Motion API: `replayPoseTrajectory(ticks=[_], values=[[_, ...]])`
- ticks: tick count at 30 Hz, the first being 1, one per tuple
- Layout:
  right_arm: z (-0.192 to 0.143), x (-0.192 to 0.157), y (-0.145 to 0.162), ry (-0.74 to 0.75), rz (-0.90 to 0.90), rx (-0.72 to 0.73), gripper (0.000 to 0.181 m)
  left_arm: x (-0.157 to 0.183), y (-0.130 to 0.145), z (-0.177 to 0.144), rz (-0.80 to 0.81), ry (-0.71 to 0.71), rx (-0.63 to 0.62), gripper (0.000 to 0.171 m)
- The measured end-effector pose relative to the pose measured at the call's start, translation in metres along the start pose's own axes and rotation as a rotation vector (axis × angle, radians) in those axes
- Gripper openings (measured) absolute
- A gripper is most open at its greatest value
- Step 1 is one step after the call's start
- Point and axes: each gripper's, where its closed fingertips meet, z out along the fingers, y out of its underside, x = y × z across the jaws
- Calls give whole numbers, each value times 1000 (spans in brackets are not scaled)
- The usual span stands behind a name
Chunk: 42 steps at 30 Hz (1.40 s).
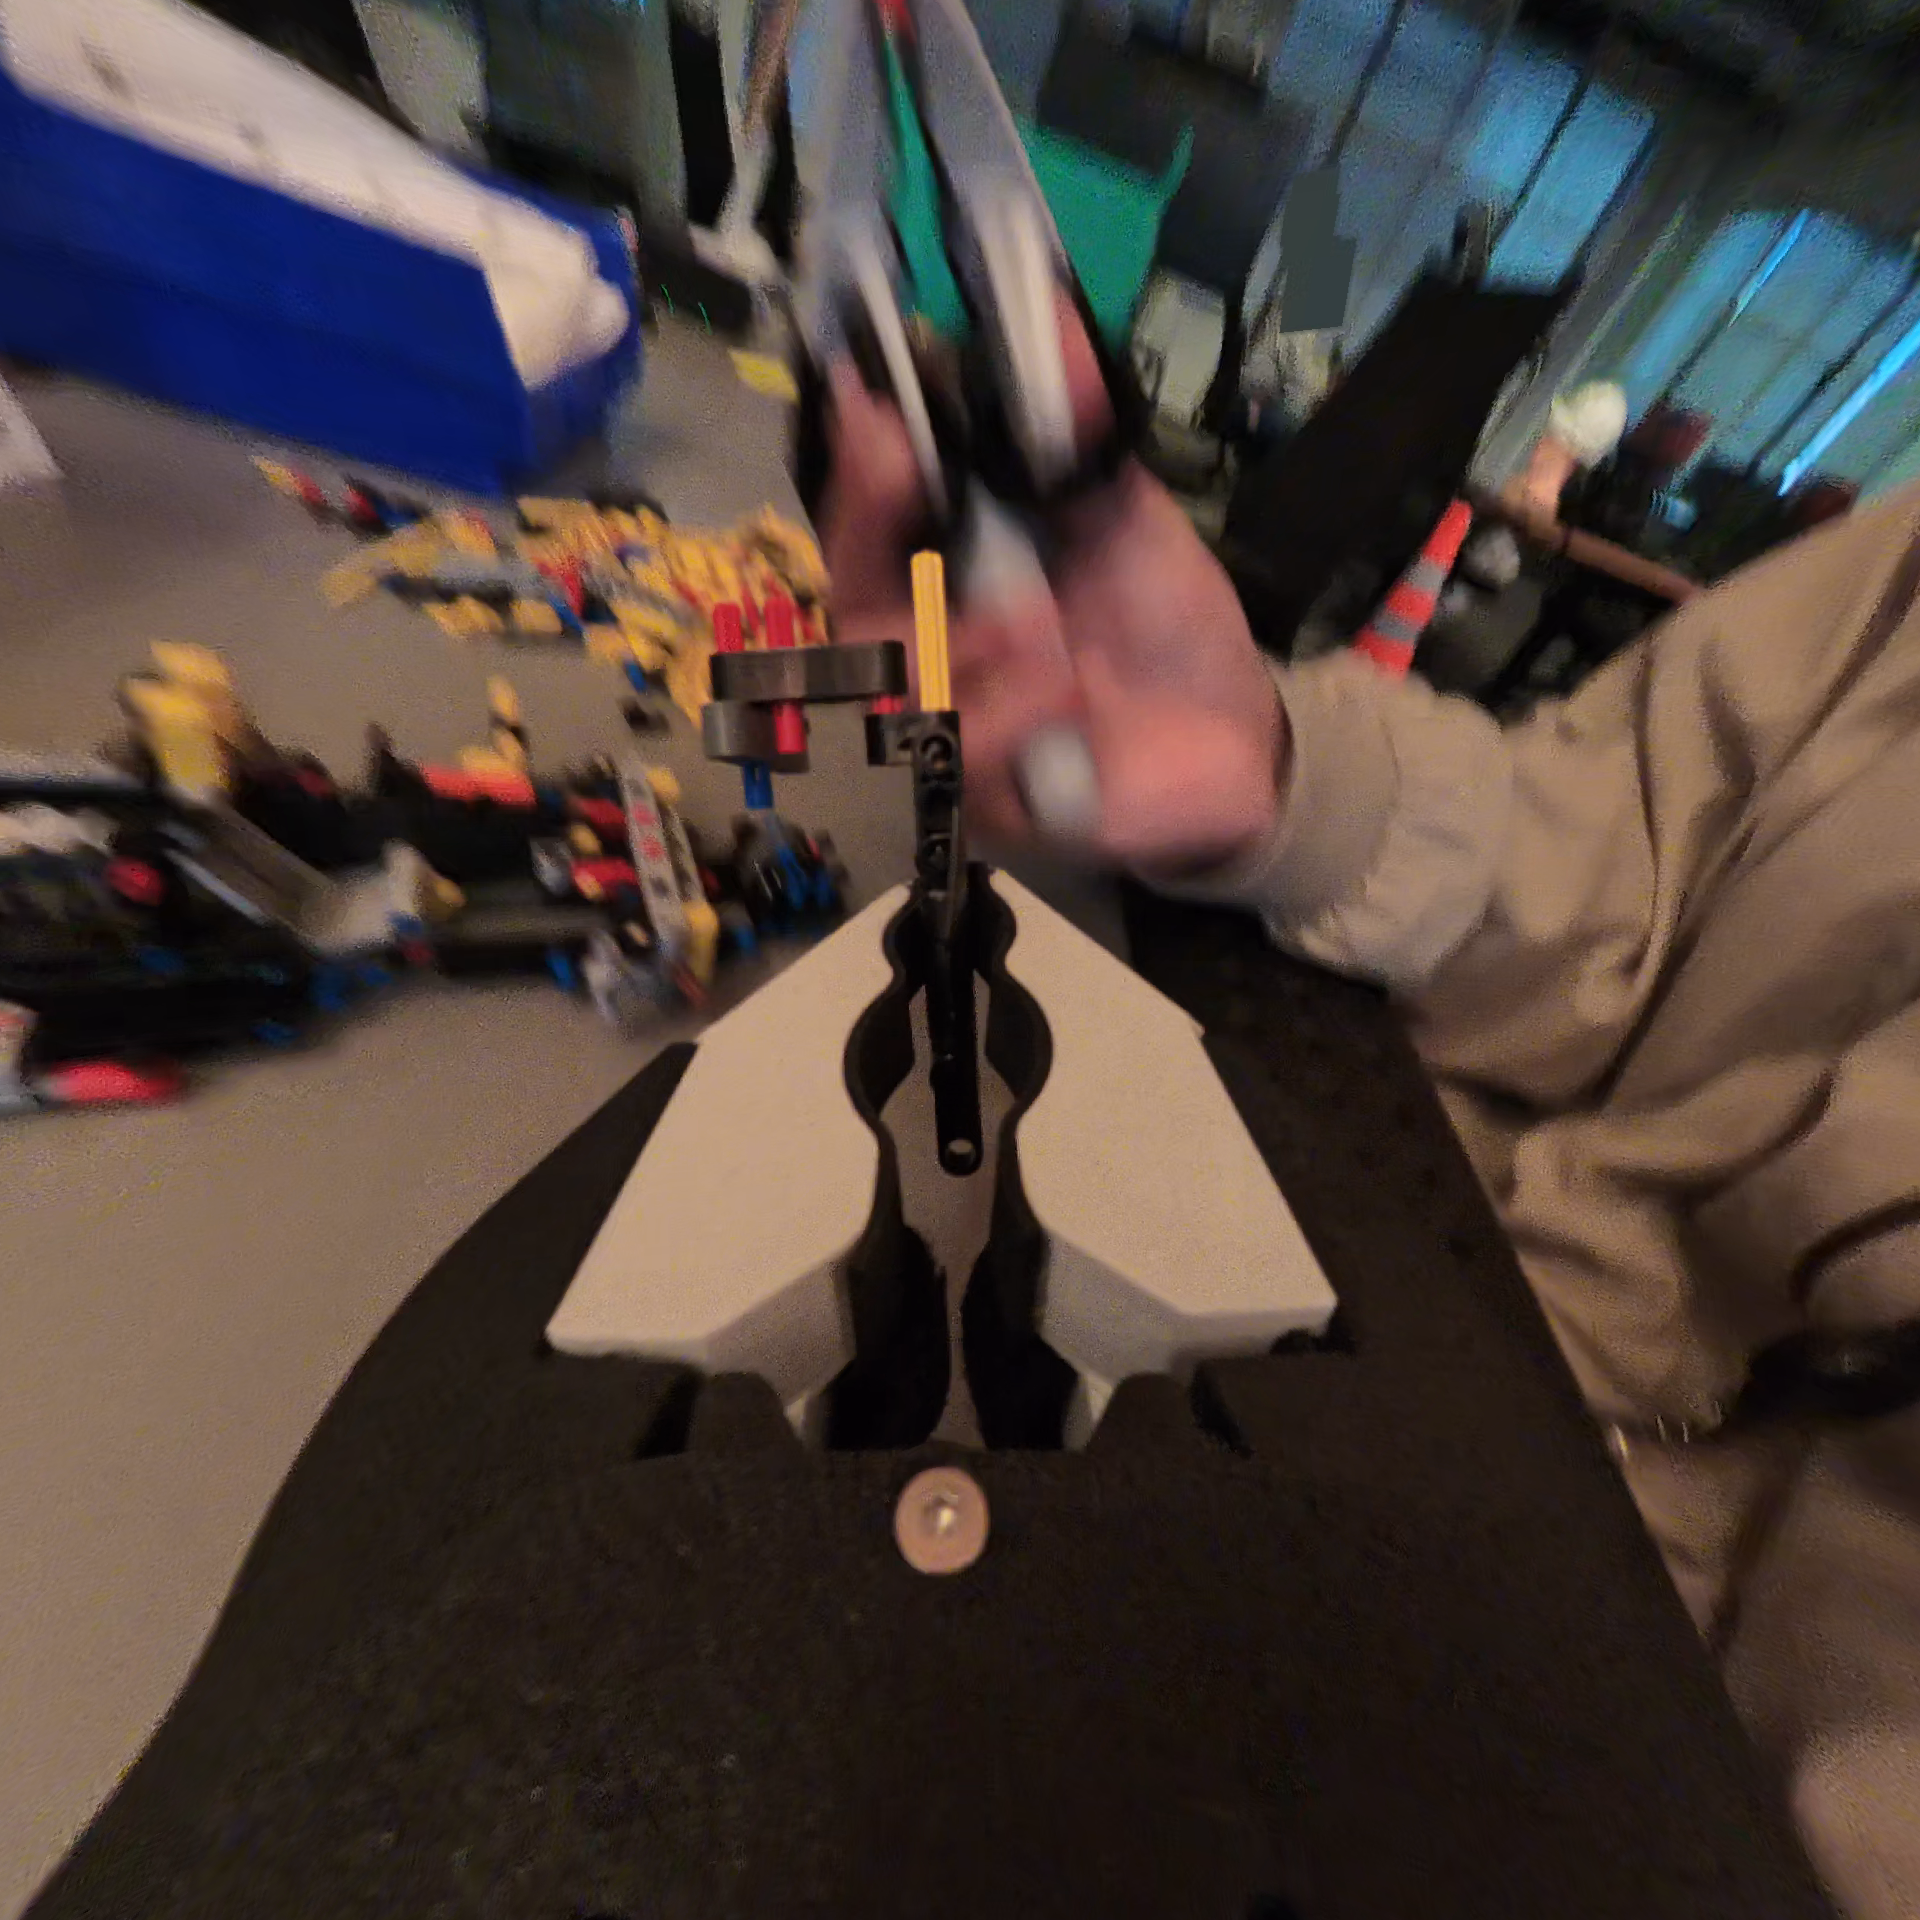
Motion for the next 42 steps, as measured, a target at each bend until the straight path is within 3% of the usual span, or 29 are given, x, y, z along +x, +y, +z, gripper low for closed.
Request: replayPoseTrajectory(ticks=[1,2,4,5,7,9,10,12,15,17,20,23,27,32,39,42], values=[[-10,10,-27,59,-45,21,1,6,1,-1,-15,21,11,7],[-10,14,-33,109,-96,-60,2,6,-13,-8,-26,30,85,7],[-1,10,-17,186,-254,-351,2,0,-38,-21,-64,48,196,6],[-8,26,-12,330,-385,-517,2,-1,-40,-23,-68,55,207,7],[-65,84,-32,805,-702,-849,3,-5,-33,-19,-82,45,168,7],[-134,111,-73,1221,-911,-1067,3,-9,-33,-18,-131,46,181,7],[-153,114,-86,1319,-959,-1105,3,-10,-35,-20,-141,43,191,7],[-165,115,-98,1365,-1003,-1083,3,-18,-38,-22,-147,0,207,6],[-166,118,-93,1340,-925,-1034,19,-31,-31,-21,-93,-109,163,7],[-149,118,-74,1227,-874,-1024,27,-39,-28,-21,-6,-206,128,7],[-86,101,-11,867,-759,-952,33,-55,-25,-26,186,-400,61,7],[-23,71,60,516,-569,-767,46,-57,-22,-26,249,-447,28,7],[-4,64,116,424,-408,-754,40,-57,-21,-24,258,-454,17,7],[1,58,122,415,-431,-711,11,-56,-19,-21,225,-428,12,6],[-5,64,114,443,-305,-670,10,-53,-19,-20,141,-370,35,7],[-1,59,109,406,-446,-680,9,-49,-22,-21,-60,-240,97,7]])
